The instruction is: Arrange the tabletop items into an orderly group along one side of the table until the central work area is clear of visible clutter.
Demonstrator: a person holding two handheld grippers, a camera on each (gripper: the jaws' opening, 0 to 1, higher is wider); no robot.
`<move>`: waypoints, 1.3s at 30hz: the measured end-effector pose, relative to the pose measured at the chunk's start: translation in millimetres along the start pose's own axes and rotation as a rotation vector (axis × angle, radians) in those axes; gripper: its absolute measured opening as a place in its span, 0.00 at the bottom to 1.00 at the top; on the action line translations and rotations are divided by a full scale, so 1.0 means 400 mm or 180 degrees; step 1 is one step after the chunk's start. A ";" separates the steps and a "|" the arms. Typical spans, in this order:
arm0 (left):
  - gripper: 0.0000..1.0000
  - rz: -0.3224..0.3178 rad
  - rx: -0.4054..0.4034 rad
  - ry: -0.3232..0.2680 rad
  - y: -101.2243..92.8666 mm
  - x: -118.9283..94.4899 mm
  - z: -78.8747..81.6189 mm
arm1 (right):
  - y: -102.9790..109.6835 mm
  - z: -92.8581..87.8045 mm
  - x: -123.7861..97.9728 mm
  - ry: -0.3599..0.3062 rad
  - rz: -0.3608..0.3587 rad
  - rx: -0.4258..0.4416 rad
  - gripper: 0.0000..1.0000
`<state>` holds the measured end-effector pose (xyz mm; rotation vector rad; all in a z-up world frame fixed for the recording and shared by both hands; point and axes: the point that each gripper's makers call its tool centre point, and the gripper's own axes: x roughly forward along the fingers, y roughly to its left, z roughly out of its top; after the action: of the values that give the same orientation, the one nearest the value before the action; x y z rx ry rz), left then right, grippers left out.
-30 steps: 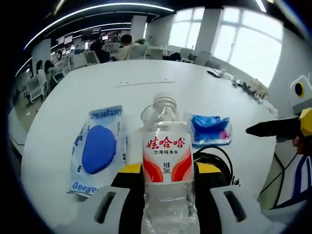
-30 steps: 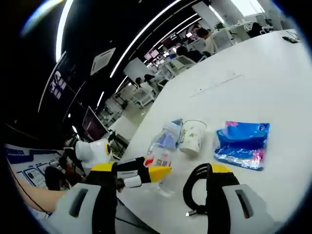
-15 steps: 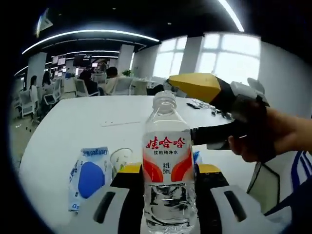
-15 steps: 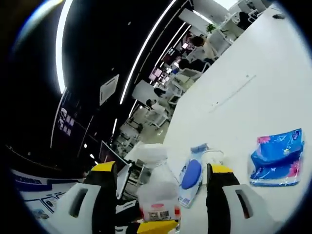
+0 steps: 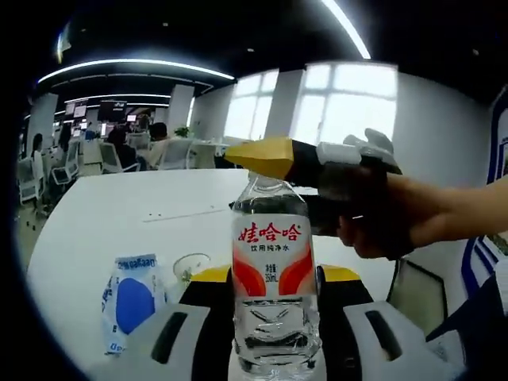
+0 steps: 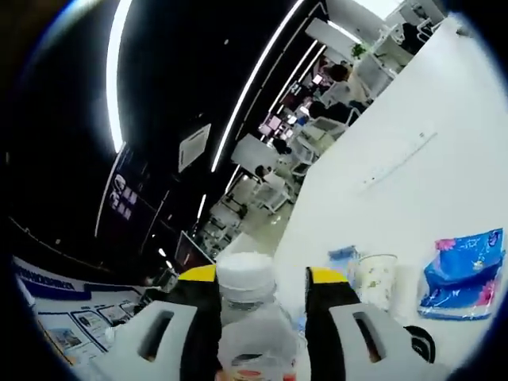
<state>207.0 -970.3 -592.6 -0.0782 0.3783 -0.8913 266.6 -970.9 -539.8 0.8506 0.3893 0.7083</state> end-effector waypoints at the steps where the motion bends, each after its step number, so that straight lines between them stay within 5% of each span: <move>1: 0.36 0.0020 0.0044 0.0003 0.002 -0.002 -0.006 | 0.001 0.007 0.003 -0.0013 -0.0055 -0.0238 0.23; 5: 0.37 0.0082 0.0130 0.0084 0.008 -0.009 -0.014 | 0.065 -0.020 0.012 0.0243 0.0112 -0.0763 0.21; 15: 0.37 0.0422 0.0386 0.0075 0.057 -0.051 0.011 | 0.221 -0.073 0.048 0.0498 0.0733 -0.2161 0.21; 25: 0.37 0.0580 0.0350 0.0001 0.092 -0.091 0.006 | 0.243 -0.112 0.089 0.0792 0.0991 -0.2212 0.20; 39: 0.37 0.0963 0.0229 -0.0116 0.234 -0.130 0.033 | 0.274 -0.135 0.226 0.0984 0.1206 -0.2385 0.20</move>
<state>251.8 -872.3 -586.2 0.0288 0.3137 -0.6028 254.8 -828.0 -489.4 0.0938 0.2043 1.2416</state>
